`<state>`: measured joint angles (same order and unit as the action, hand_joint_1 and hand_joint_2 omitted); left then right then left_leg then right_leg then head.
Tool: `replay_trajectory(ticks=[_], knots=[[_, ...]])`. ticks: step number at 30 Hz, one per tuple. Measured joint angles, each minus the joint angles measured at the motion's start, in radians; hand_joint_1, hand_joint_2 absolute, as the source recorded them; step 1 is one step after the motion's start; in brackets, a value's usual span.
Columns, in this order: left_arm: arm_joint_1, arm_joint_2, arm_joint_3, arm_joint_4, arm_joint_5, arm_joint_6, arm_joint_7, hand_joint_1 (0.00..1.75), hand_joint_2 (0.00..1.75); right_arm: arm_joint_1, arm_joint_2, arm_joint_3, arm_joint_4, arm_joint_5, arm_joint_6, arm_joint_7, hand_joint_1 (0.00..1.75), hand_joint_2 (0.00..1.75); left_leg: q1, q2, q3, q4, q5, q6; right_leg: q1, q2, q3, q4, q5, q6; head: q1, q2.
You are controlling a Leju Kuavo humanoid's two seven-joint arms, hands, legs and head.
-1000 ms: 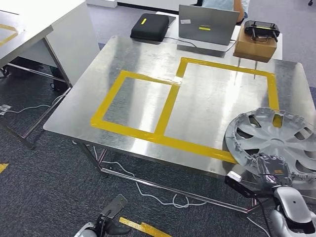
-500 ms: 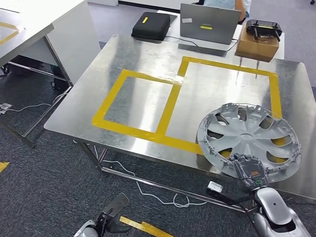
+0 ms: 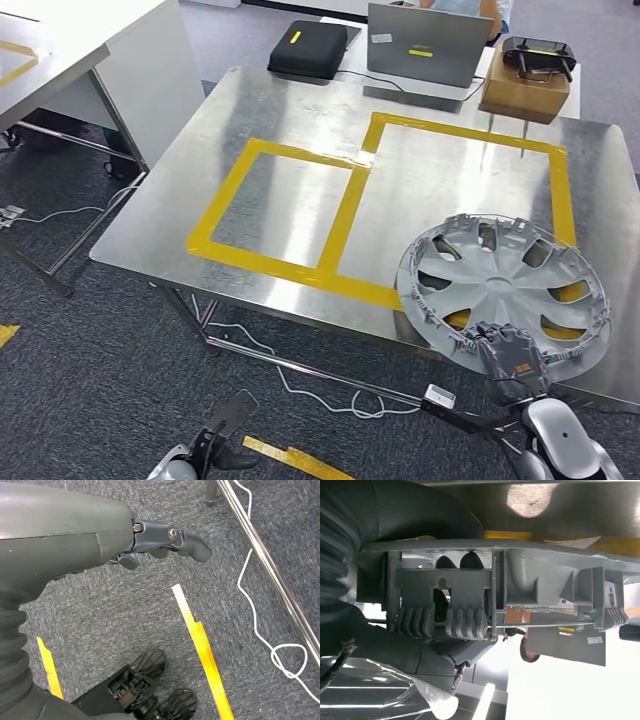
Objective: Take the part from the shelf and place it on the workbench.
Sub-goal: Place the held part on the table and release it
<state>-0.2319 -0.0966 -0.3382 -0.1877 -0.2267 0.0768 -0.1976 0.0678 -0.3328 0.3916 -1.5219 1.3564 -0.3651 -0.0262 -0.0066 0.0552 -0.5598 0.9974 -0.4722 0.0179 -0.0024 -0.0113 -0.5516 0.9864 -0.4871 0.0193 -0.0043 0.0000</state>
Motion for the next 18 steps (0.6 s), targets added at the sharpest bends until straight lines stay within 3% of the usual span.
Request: replay_trajectory(ticks=[7, 11, 18], knots=[[0.002, 0.024, 0.036, 0.0, 0.033, -0.004, -0.01, 0.0, 1.75, -0.096, 0.024, -0.023, 0.097, -0.026, -0.005, -0.035, 0.0, 1.75, 0.0, -0.002, -0.003, 0.0, 0.004, 0.0, 0.0, -0.003, -0.003, 0.0, 0.001, 0.001, 0.0, 0.0], [0.007, 0.031, 0.051, 0.0, 0.037, -0.005, -0.012, 0.0, 0.0, -0.116, 0.032, -0.032, 0.126, -0.039, -0.01, -0.035, 0.0, 1.75, 0.0, -0.006, -0.005, 0.0, 0.004, 0.0, 0.0, -0.007, -0.003, 0.0, 0.001, 0.001, 0.0, 0.0], [0.022, 0.041, 0.078, 0.0, 0.047, 0.001, -0.023, 0.0, 0.0, -0.096, 0.063, -0.097, 0.117, -0.256, 0.066, -0.025, 0.0, 1.75, 0.0, -0.007, -0.006, 0.0, 0.004, 0.0, 0.0, -0.008, -0.004, 0.0, 0.001, 0.001, 0.0, 0.0]])
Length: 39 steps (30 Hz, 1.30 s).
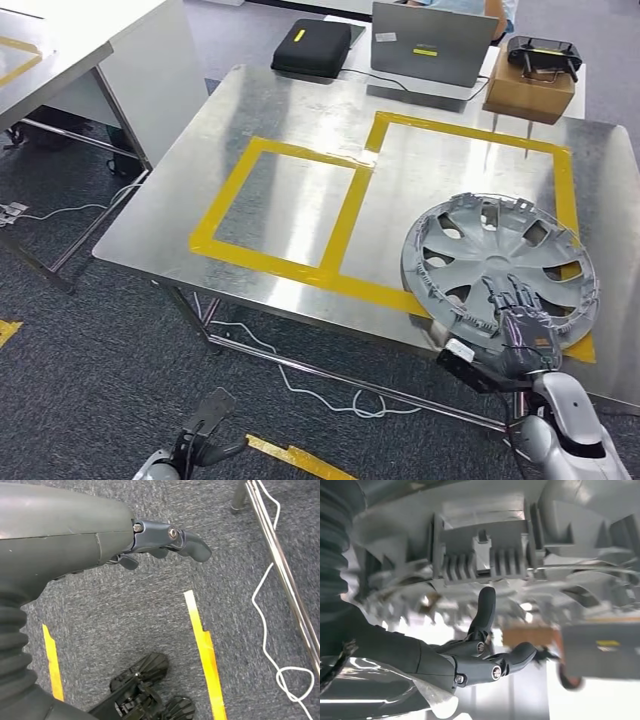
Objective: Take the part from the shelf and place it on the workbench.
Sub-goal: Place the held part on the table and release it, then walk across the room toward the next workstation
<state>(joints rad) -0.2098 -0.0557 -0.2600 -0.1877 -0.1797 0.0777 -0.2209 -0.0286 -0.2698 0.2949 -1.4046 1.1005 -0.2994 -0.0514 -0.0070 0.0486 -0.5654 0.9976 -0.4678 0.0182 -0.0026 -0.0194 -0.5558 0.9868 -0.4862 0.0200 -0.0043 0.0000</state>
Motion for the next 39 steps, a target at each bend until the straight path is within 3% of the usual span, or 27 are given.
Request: replay_trajectory(ticks=[8, 16, 22, 24, 26, 27, 29, 31, 33, 35, 36, 37, 38, 39], knots=[[0.04, 0.003, 0.038, 0.0, 0.008, 0.032, -0.032, 0.0, 0.0, 0.229, 0.015, -0.055, -0.219, -0.217, 0.095, 0.021, 0.0, 1.75, 0.0, -0.003, -0.003, 0.0, -0.001, -0.001, 0.0, -0.002, -0.002, 0.0, -0.002, 0.0, 0.0, 0.0], [0.059, 0.003, 0.069, 0.0, 0.007, 0.046, -0.05, 0.0, 0.0, 0.4, -0.007, 0.034, -0.453, -0.269, 0.012, 0.054, 0.0, 1.75, 0.0, -0.003, -0.003, 0.0, -0.001, -0.001, 0.0, -0.002, -0.003, 0.0, -0.002, 0.0, 0.0, 0.0], [0.066, 0.002, 0.094, 0.0, 0.011, 0.055, -0.061, 0.0, 0.0, 0.462, -0.083, 0.18, -0.608, -0.142, -0.134, 0.156, 0.0, 1.75, 0.0, -0.003, -0.003, 0.0, -0.001, -0.001, 0.0, -0.002, -0.002, 0.0, -0.002, 0.0, 0.0, 0.0], [0.071, 0.002, 0.106, 0.0, 0.024, 0.059, -0.072, 0.0, 0.0, 0.492, -0.097, 0.219, -0.653, 0.01, -0.209, 0.234, 0.0, 1.75, -0.002, -0.003, -0.004, 0.002, -0.002, 0.001, -0.001, -0.003, -0.002, -0.001, -0.002, 0.001, 0.0, 0.0], [0.081, 0.002, 0.123, 0.0, 0.038, 0.067, -0.085, 0.0, 0.0, 0.535, -0.105, 0.256, -0.704, 0.224, -0.285, 0.375, 0.0, 1.75, -0.004, -0.003, -0.004, 0.006, -0.006, 0.007, -0.004, -0.003, -0.001, -0.002, -0.001, 0.005, 0.0, 0.0], [0.087, 0.002, 0.133, 0.0, 0.046, 0.071, -0.093, 0.0, 0.0, 0.565, -0.104, 0.267, -0.731, 0.324, -0.32, 0.449, 0.0, 1.75, -0.006, -0.004, -0.004, 0.008, -0.008, 0.011, -0.006, -0.003, -0.001, -0.002, -0.001, 0.007, -0.001, 0.0], [0.103, 0.002, 0.156, 0.0, 0.061, 0.081, -0.11, 0.0, 0.0, 0.636, -0.079, 0.246, -0.777, 0.436, -0.37, 0.516, 0.0, 1.75, -0.008, -0.004, -0.003, 0.005, -0.008, 0.017, -0.007, -0.006, 0.002, -0.004, -0.002, 0.011, -0.001, 0.0], [0.119, 0.0, 0.176, 0.0, 0.071, 0.088, -0.122, 0.0, 0.0, 0.695, -0.034, 0.182, -0.81, 0.463, -0.387, 0.496, 0.0, 1.75, -0.003, -0.004, 0.005, -0.013, 0.0, 0.023, -0.006, -0.004, 0.002, -0.003, -0.01, 0.016, 0.0, 0.0], [0.127, -0.002, 0.189, 0.0, 0.074, 0.091, -0.127, 0.0, 0.0, 0.728, 0.0, 0.126, -0.827, 0.465, -0.392, 0.479, 0.0, 1.75, 0.004, -0.002, 0.014, -0.031, 0.011, 0.029, -0.007, 0.007, -0.024, 0.058, -0.059, 0.021, 0.003, 0.0], [0.13, -0.005, 0.2, 0.0, 0.075, 0.093, -0.129, 0.0, 0.0, 0.753, 0.046, 0.077, -0.834, 0.431, -0.395, 0.447, 0.0, 0.87, 0.004, -0.001, 0.012, -0.033, 0.016, 0.031, -0.01, 0.016, -0.08, 0.193, -0.136, 0.027, 0.006, 0.0], [0.132, -0.006, 0.205, 0.0, 0.075, 0.094, -0.13, 0.0, 0.0, 0.76, 0.09, 0.041, -0.833, 0.379, -0.395, 0.398, 0.0, 0.44, 0.005, -0.001, 0.009, -0.033, 0.019, 0.031, -0.011, 0.017, -0.102, 0.25, -0.159, 0.031, 0.006, 0.0], [0.134, -0.007, 0.209, 0.0, 0.075, 0.095, -0.132, 0.0, 0.0, 0.76, 0.15, -0.009, -0.824, 0.292, -0.395, 0.314, 0.0, 0.0, 0.006, -0.002, 0.007, -0.032, 0.02, 0.029, -0.012, 0.017, -0.107, 0.273, -0.161, 0.034, 0.006, 0.0], [0.138, -0.009, 0.213, 0.001, 0.074, 0.095, -0.133, 0.0, 0.0, 0.754, 0.217, -0.075, -0.81, 0.179, -0.395, 0.209, 0.0, 0.0, 0.007, -0.003, 0.005, -0.031, 0.022, 0.026, -0.015, 0.017, -0.091, 0.252, -0.141, 0.038, 0.006, 0.0], [0.141, -0.012, 0.217, 0.001, 0.073, 0.096, -0.135, 0.0, 0.0, 0.744, 0.277, -0.158, -0.792, 0.06, -0.395, 0.104, 0.0, 0.0, 0.01, -0.004, 0.002, -0.027, 0.023, 0.023, -0.019, 0.015, -0.055, 0.192, -0.109, 0.042, 0.005, 0.0]])
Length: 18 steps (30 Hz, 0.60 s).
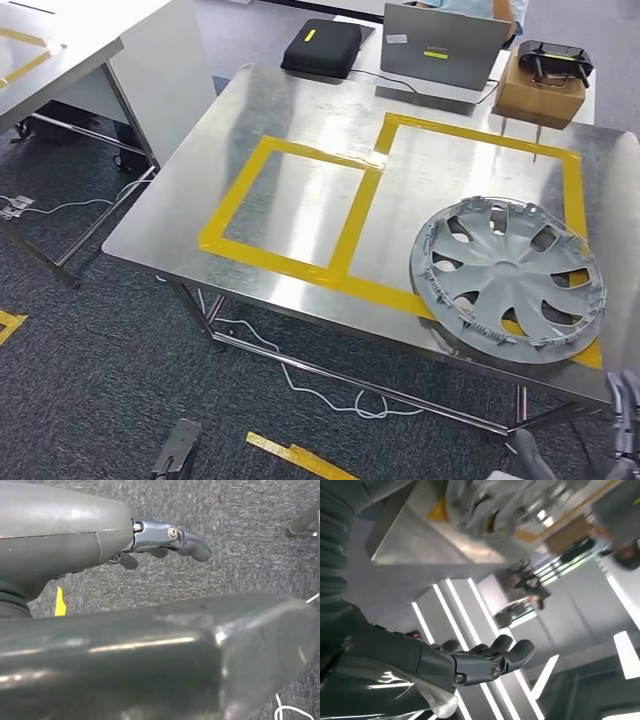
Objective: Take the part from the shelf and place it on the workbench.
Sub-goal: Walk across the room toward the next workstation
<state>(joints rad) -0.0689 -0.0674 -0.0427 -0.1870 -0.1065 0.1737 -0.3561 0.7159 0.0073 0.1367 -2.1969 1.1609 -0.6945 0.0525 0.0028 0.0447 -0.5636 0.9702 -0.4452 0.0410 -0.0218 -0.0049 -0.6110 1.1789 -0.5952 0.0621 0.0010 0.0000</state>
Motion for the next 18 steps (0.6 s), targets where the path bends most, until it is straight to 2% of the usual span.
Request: replay_trajectory(ticks=[1, 2, 3, 4, 6, 7, 8, 10, 11, 12, 13, 14, 15, 16, 17, 18], knots=[[0.002, -0.002, 0.003, 0.0, -0.001, 0.001, -0.002, 0.0, 0.0, -0.009, 0.049, -0.092, 0.018, -0.105, 0.0, -0.081, 0.0, 0.0, 0.001, -0.001, -0.004, 0.006, 0.0, -0.005, -0.005, -0.004, 0.045, -0.079, 0.026, 0.005, 0.0, 0.0], [0.004, -0.004, 0.006, 0.0, -0.002, 0.001, -0.003, 0.0, 0.0, -0.018, 0.086, -0.18, 0.037, -0.175, 0.0, -0.124, 0.0, 0.0, 0.002, -0.002, -0.008, 0.013, -0.001, -0.011, -0.007, -0.005, 0.084, -0.142, 0.049, 0.005, 0.001, 0.0], [0.006, -0.005, 0.009, 0.0, -0.003, 0.002, -0.004, 0.0, 0.0, -0.028, 0.117, -0.265, 0.059, -0.217, -0.001, -0.135, 0.0, 0.0, 0.001, -0.004, -0.01, 0.019, -0.001, -0.018, -0.007, -0.006, 0.108, -0.182, 0.061, 0.003, 0.002, 0.0], [0.007, -0.005, 0.011, 0.0, -0.004, 0.003, -0.006, 0.0, 0.0, -0.045, 0.145, -0.339, 0.09, -0.241, -0.002, -0.125, 0.0, 0.0, 0.0, -0.005, -0.011, 0.023, 0.0, -0.025, -0.005, -0.004, 0.117, -0.199, 0.063, -0.003, 0.003, 0.0], [0.009, -0.008, 0.018, 0.0, -0.006, 0.005, -0.011, 0.0, 0.0, -0.096, 0.196, -0.478, 0.185, -0.295, -0.004, -0.099, 0.0, 0.0, 0.001, -0.006, -0.011, 0.026, 0.005, -0.037, -0.002, 0.001, 0.107, -0.198, 0.068, -0.022, 0.002, 0.0], [0.01, -0.009, 0.02, 0.0, -0.007, 0.006, -0.013, 0.0, 0.0, -0.125, 0.217, -0.547, 0.241, -0.333, -0.004, -0.095, 0.0, 0.0, 0.003, -0.009, -0.014, 0.03, -0.003, -0.043, -0.003, 0.001, 0.102, -0.2, 0.07, -0.031, 0.002, 0.0], [0.013, -0.01, 0.023, 0.0, -0.008, 0.007, -0.015, 0.0, 0.0, -0.153, 0.235, -0.613, 0.3, -0.373, -0.004, -0.102, 0.0, 0.0, 0.004, -0.015, -0.019, 0.047, -0.027, -0.048, -0.004, 0.0, 0.096, -0.201, 0.075, -0.041, 0.001, 0.0], [0.019, -0.011, 0.029, 0.0, -0.009, 0.008, -0.018, 0.0, 0.0, -0.227, 0.259, -0.737, 0.43, -0.446, -0.004, -0.163, 0.0, 0.0, 0.006, -0.028, -0.045, 0.14, -0.116, -0.055, -0.004, 0.0, 0.082, -0.201, 0.09, -0.056, -0.001, 0.0], [0.021, -0.012, 0.032, 0.0, -0.01, 0.009, -0.019, 0.0, 0.0, -0.276, 0.268, -0.803, 0.51, -0.47, -0.004, -0.216, 0.0, 0.0, 0.006, -0.031, -0.063, 0.209, -0.164, -0.056, -0.002, 0.002, 0.073, -0.2, 0.099, -0.06, -0.002, 0.0], [0.023, -0.013, 0.035, 0.001, -0.01, 0.01, -0.02, 0.0, 0.0, -0.333, 0.276, -0.881, 0.603, -0.478, -0.004, -0.283, 0.0, 0.0, 0.007, -0.033, -0.076, 0.27, -0.198, -0.055, 0.0, 0.005, 0.064, -0.199, 0.109, -0.062, -0.002, 0.0], [0.023, -0.014, 0.038, 0.001, -0.011, 0.012, -0.021, 0.0, 0.0, -0.393, 0.286, -0.975, 0.709, -0.469, -0.004, -0.353, 0.0, 0.0, 0.006, -0.034, -0.076, 0.306, -0.211, -0.053, 0.003, 0.007, 0.054, -0.198, 0.118, -0.062, -0.002, 0.0], [0.024, -0.015, 0.042, 0.001, -0.011, 0.014, -0.022, 0.0, 0.0, -0.451, 0.298, -1.075, 0.815, -0.441, -0.004, -0.403, 0.0, 0.0, 0.005, -0.034, -0.058, 0.303, -0.202, -0.049, 0.005, 0.009, 0.042, -0.197, 0.127, -0.062, -0.002, 0.0], [0.024, -0.016, 0.046, 0.001, -0.011, 0.017, -0.022, 0.0, 0.0, -0.505, 0.31, -1.178, 0.921, -0.404, -0.004, -0.431, 0.0, 0.0, 0.004, -0.035, -0.022, 0.259, -0.178, -0.043, 0.008, 0.01, 0.032, -0.196, 0.135, -0.061, -0.002, 0.0], [0.024, -0.017, 0.051, 0.001, -0.01, 0.021, -0.024, 0.0, 0.0, -0.55, 0.322, -1.269, 1.022, -0.365, -0.003, -0.428, 0.0, 0.0, 0.002, -0.038, 0.03, 0.186, -0.149, -0.036, 0.01, 0.011, 0.024, -0.196, 0.143, -0.06, -0.002, 0.0], [0.025, -0.017, 0.056, 0.001, -0.01, 0.024, -0.025, 0.0, 0.0, -0.587, 0.334, -1.343, 1.115, -0.328, 0.0, -0.402, 0.0, 0.0, -0.002, -0.043, 0.086, 0.1, -0.131, -0.026, 0.013, 0.011, 0.017, -0.195, 0.151, -0.058, -0.002, 0.0], [0.025, -0.018, 0.061, 0.001, -0.009, 0.027, -0.027, 0.0, 0.0, -0.615, 0.343, -1.4, 1.2, -0.295, 0.008, -0.365, 0.0, 0.0, -0.005, -0.046, 0.129, 0.03, -0.119, -0.021, 0.014, 0.011, 0.012, -0.196, 0.159, -0.055, -0.001, 0.0]])
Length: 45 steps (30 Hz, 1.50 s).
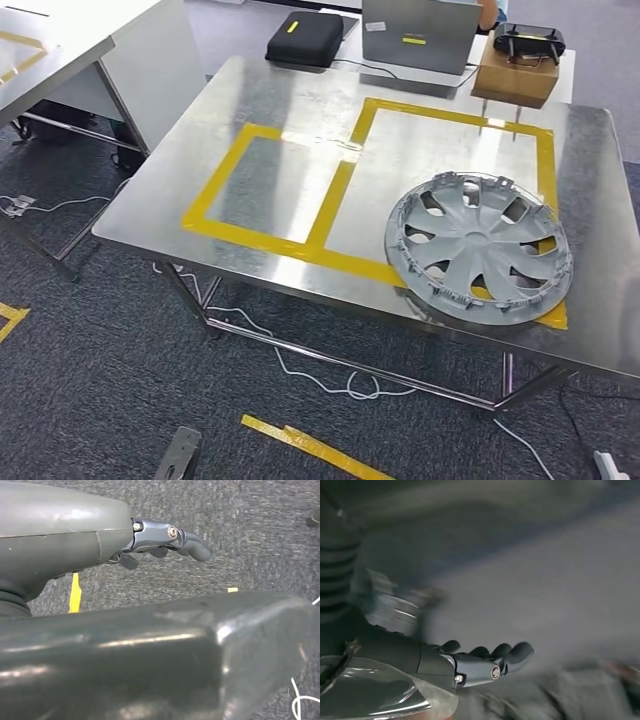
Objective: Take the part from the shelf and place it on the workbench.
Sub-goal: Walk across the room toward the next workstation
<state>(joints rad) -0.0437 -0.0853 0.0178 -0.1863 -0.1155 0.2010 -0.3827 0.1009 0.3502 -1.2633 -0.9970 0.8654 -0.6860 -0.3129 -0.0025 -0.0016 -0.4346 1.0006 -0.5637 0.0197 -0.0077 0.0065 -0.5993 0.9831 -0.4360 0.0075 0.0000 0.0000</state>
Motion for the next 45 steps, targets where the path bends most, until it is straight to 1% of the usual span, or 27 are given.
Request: replay_trajectory(ticks=[2, 4, 5, 7, 9, 10, 11, 12, 14, 16, 18, 20, 22, 24, 25, 27, 29, 31, 32, 34, 35, 36, 39, 40, 41, 43, 45], knots=[[0.002, -0.001, 0.008, 0.0, 0.002, 0.004, -0.003, 0.0, 0.0, -0.043, 0.013, -0.076, 0.144, 0.042, 0.03, 0.061, 0.0, 0.0, -0.007, -0.004, 0.033, -0.064, 0.006, 0.003, -0.002, 0.002, -0.006, -0.002, 0.018, 0.01, -0.001, 0.0], [0.004, -0.004, 0.014, 0.0, 0.003, 0.006, -0.004, 0.0, 0.0, -0.072, 0.017, -0.12, 0.257, 0.057, 0.057, 0.089, 0.0, 0.0, -0.01, 0.003, 0.02, -0.07, 0.026, 0.007, -0.006, 0.007, -0.011, -0.006, 0.033, 0.021, -0.005, 0.0], [0.003, -0.006, 0.017, 0.0, 0.003, 0.007, -0.005, 0.0, 0.0, -0.082, 0.018, -0.13, 0.303, 0.062, 0.069, 0.097, 0.0, 0.0, -0.009, 0.007, 0.009, -0.074, 0.039, 0.013, -0.007, 0.008, -0.02, 0.001, 0.019, 0.026, -0.006, 0.0], [0.002, -0.009, 0.022, 0.0, 0.004, 0.01, -0.005, 0.0, 0.0, -0.095, 0.014, -0.135, 0.379, 0.084, 0.116, 0.119, 0.0, 0.0, -0.005, 0.017, -0.019, -0.082, 0.067, 0.024, -0.008, 0.006, -0.048, 0.066, -0.066, 0.032, -0.002, 0.0], [0.005, -0.009, 0.027, 0.001, 0.003, 0.012, -0.006, 0.0, 0.0, -0.105, 0.004, -0.134, 0.447, 0.117, 0.195, 0.145, 0.0, 0.0, -0.006, 0.025, -0.055, -0.079, 0.093, 0.027, -0.009, 0.001, -0.076, 0.194, -0.163, 0.039, 0.004, 0.0], [0.006, -0.01, 0.029, 0.001, 0.002, 0.013, -0.006, 0.0, 0.0, -0.109, -0.001, -0.134, 0.476, 0.13, 0.226, 0.153, 0.0, 0.0, -0.008, 0.03, -0.074, -0.076, 0.105, 0.027, -0.009, 0.0, -0.078, 0.248, -0.179, 0.041, 0.005, 0.0], [0.006, -0.01, 0.03, 0.001, 0.002, 0.013, -0.006, 0.0, 0.0, -0.112, -0.005, -0.134, 0.5, 0.137, 0.243, 0.157, 0.0, 0.0, -0.009, 0.034, -0.093, -0.07, 0.116, 0.026, -0.009, -0.001, -0.067, 0.278, -0.169, 0.042, 0.006, 0.0], [0.006, -0.011, 0.032, 0.001, 0.002, 0.013, -0.006, 0.0, 0.0, -0.114, -0.008, -0.134, 0.52, 0.14, 0.248, 0.16, 0.0, 0.0, -0.01, 0.038, -0.113, -0.063, 0.125, 0.025, -0.008, -0.003, -0.04, 0.273, -0.14, 0.043, 0.006, 0.0], [0.006, -0.011, 0.034, 0.001, 0.001, 0.013, -0.006, 0.0, 0.0, -0.12, -0.012, -0.133, 0.547, 0.144, 0.254, 0.162, 0.0, 0.0, -0.01, 0.043, -0.146, -0.042, 0.14, 0.018, -0.007, -0.014, 0.066, 0.163, -0.099, 0.04, 0.006, 0.0], [0.005, -0.011, 0.035, 0.001, 0.0, 0.014, -0.006, 0.0, 0.0, -0.127, -0.016, -0.133, 0.57, 0.147, 0.285, 0.16, 0.0, 0.0, -0.012, 0.046, -0.168, -0.021, 0.151, 0.009, -0.004, -0.025, 0.175, 0.011, -0.123, 0.031, 0.005, 0.0], [0.003, -0.01, 0.036, 0.001, -0.005, 0.014, -0.006, 0.0, 0.0, -0.131, -0.021, -0.133, 0.597, 0.161, 0.351, 0.151, 0.0, 0.0, -0.011, 0.051, -0.178, -0.013, 0.167, -0.002, 0.001, -0.026, 0.207, -0.053, -0.146, 0.016, 0.005, 0.0], [0.003, -0.009, 0.037, 0.001, -0.009, 0.014, -0.007, 0.0, 0.0, -0.131, -0.028, -0.131, 0.622, 0.185, 0.409, 0.14, 0.0, 0.0, -0.007, 0.045, -0.186, -0.005, 0.162, -0.015, 0.0, -0.025, 0.188, -0.052, -0.131, -0.002, 0.006, 0.0], [0.005, -0.008, 0.042, 0.001, -0.01, 0.014, -0.008, 0.0, 0.0, -0.132, -0.034, -0.13, 0.64, 0.203, 0.44, 0.13, 0.0, 0.0, -0.002, 0.026, -0.203, 0.057, 0.082, -0.029, -0.002, -0.022, 0.165, -0.052, -0.108, -0.016, 0.002, 0.0], [0.005, -0.008, 0.046, 0.001, -0.009, 0.013, -0.009, 0.0, 0.0, -0.134, -0.041, -0.129, 0.653, 0.215, 0.458, 0.121, 0.0, 0.0, 0.002, 0.015, -0.224, 0.181, -0.022, -0.038, -0.001, -0.014, 0.138, -0.049, -0.085, -0.021, 0.0, 0.0], [0.005, -0.008, 0.048, 0.001, -0.009, 0.013, -0.01, 0.0, 0.0, -0.134, -0.045, -0.129, 0.659, 0.221, 0.465, 0.118, 0.0, 0.0, 0.004, 0.014, -0.228, 0.236, -0.046, -0.04, -0.001, -0.008, 0.124, -0.046, -0.074, -0.02, 0.0, 0.0], [0.005, -0.008, 0.051, 0.001, -0.008, 0.014, -0.011, 0.0, 0.0, -0.135, -0.051, -0.128, 0.669, 0.23, 0.473, 0.113, 0.0, 0.0, 0.005, 0.012, -0.199, 0.261, -0.025, -0.039, -0.001, 0.008, 0.091, -0.033, -0.053, -0.018, 0.0, 0.0], [0.005, -0.007, 0.053, 0.001, -0.008, 0.014, -0.012, 0.0, 0.0, -0.136, -0.055, -0.128, 0.677, 0.234, 0.475, 0.111, 0.0, 0.0, 0.006, -0.01, -0.114, 0.156, 0.027, -0.031, -0.001, 0.03, 0.057, -0.016, -0.037, -0.013, -0.001, 0.0], [0.005, -0.005, 0.057, 0.001, -0.008, 0.015, -0.013, 0.0, 0.0, -0.139, -0.058, -0.128, 0.683, 0.236, 0.477, 0.109, 0.0, 0.0, 0.008, -0.052, -0.034, 0.028, 0.038, -0.019, 0.0, 0.05, 0.028, -0.003, -0.021, -0.004, 0.0, 0.0], [0.005, -0.004, 0.059, 0.001, -0.007, 0.015, -0.014, 0.0, 0.0, -0.14, -0.059, -0.127, 0.687, 0.237, 0.479, 0.108, 0.0, 0.0, 0.008, -0.066, -0.016, -0.008, 0.033, -0.015, 0.0, 0.061, 0.016, 0.0, -0.012, 0.002, 0.0, 0.0], [0.005, -0.004, 0.063, 0.001, -0.004, 0.017, -0.018, 0.0, 0.0, -0.14, -0.064, -0.127, 0.692, 0.244, 0.484, 0.105, 0.0, 0.0, 0.008, -0.057, -0.022, -0.026, 0.033, -0.009, -0.001, 0.081, -0.004, 0.001, 0.011, 0.019, 0.0, 0.0], [0.005, -0.004, 0.065, 0.001, -0.002, 0.017, -0.02, 0.0, 0.0, -0.138, -0.066, -0.127, 0.695, 0.25, 0.488, 0.105, 0.0, 0.0, 0.009, -0.045, -0.031, -0.029, 0.038, -0.004, -0.002, 0.079, -0.014, 0.004, 0.011, 0.025, 0.001, 0.0], [0.005, -0.004, 0.069, 0.001, 0.0, 0.018, -0.024, 0.0, 0.0, -0.136, -0.069, -0.126, 0.698, 0.256, 0.492, 0.104, 0.0, 0.0, 0.01, -0.033, -0.041, -0.032, 0.046, 0.004, -0.002, 0.066, -0.028, 0.019, -0.009, 0.03, 0.003, 0.0], [0.01, -0.001, 0.079, 0.001, 0.004, 0.019, -0.03, 0.0, 0.0, -0.138, -0.077, -0.119, 0.706, 0.272, 0.503, 0.101, 0.0, 0.0, 0.008, 0.007, -0.077, -0.033, 0.075, 0.022, -0.004, 0.01, -0.079, 0.169, -0.149, 0.039, 0.012, 0.0], [0.012, 0.0, 0.082, 0.001, 0.005, 0.019, -0.031, 0.0, 0.0, -0.141, -0.08, -0.117, 0.708, 0.278, 0.506, 0.1, 0.0, 0.0, 0.005, 0.022, -0.09, -0.032, 0.085, 0.024, -0.005, 0.003, -0.09, 0.232, -0.181, 0.042, 0.012, 0.0], [0.012, 0.001, 0.085, 0.001, 0.006, 0.02, -0.031, 0.0, 0.0, -0.142, -0.082, -0.114, 0.711, 0.284, 0.508, 0.098, 0.0, 0.0, 0.003, 0.036, -0.104, -0.03, 0.095, 0.024, -0.005, 0.0, -0.089, 0.276, -0.188, 0.045, 0.012, 0.0], [0.012, 0.001, 0.09, 0.001, 0.008, 0.021, -0.033, 0.0, 0.0, -0.143, -0.087, -0.108, 0.715, 0.295, 0.512, 0.094, 0.0, 0.0, 0.0, 0.061, -0.134, -0.024, 0.113, 0.022, -0.004, -0.006, -0.043, 0.272, -0.141, 0.047, 0.012, 0.0], [0.011, 0.001, 0.095, 0.001, 0.009, 0.023, -0.035, 0.0, 0.0, -0.145, -0.09, -0.1, 0.717, 0.304, 0.516, 0.09, 0.0, 0.0, -0.003, 0.075, -0.161, -0.016, 0.13, 0.015, -0.003, -0.021, 0.069, 0.15, -0.102, 0.041, 0.012, 0.0]])
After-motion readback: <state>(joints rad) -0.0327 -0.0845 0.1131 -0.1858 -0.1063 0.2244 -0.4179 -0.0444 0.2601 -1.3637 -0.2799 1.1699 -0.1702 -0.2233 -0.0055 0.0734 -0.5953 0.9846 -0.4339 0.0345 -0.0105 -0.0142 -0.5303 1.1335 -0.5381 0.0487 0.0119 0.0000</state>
